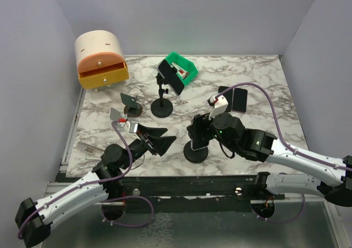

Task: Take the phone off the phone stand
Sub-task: Adjust the phone stand with the phone at the center of the board, then remove the phone from the phone stand.

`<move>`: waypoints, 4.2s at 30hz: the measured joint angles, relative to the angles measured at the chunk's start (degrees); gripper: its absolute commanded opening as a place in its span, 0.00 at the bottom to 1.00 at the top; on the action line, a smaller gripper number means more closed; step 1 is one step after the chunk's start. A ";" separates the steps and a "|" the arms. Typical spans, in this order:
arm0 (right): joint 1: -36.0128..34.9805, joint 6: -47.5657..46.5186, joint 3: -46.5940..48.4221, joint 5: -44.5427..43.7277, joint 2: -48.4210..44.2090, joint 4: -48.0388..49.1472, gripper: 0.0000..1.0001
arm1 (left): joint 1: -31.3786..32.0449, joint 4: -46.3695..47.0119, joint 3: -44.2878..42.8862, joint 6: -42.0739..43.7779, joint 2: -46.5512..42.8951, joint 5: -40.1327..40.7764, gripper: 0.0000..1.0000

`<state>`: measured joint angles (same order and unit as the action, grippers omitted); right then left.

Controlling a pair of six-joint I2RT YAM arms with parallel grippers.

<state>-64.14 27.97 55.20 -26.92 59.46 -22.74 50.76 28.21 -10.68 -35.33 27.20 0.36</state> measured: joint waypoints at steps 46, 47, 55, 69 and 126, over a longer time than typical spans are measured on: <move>0.09 -0.59 0.87 -0.04 1.29 0.07 0.15 | 3.37 6.84 -12.13 8.92 27.36 -9.77 0.31; 0.09 -0.57 0.87 -0.04 1.29 0.09 0.14 | 3.37 7.04 -12.13 9.03 27.32 -9.77 0.29; 0.09 -0.52 0.87 -0.02 1.25 0.07 0.46 | 3.39 7.96 -11.72 9.60 27.23 -9.86 0.05; 0.09 0.63 0.87 -0.04 0.85 -0.50 0.99 | 3.65 8.59 -11.21 9.97 26.91 -9.84 0.00; -0.79 -5.53 6.60 -3.32 4.02 -3.87 0.48 | 4.11 9.07 -10.95 8.63 26.84 -5.90 0.19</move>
<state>-64.93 22.44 61.80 -30.24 63.48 -26.61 54.87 37.28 -21.63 -26.70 54.04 -5.54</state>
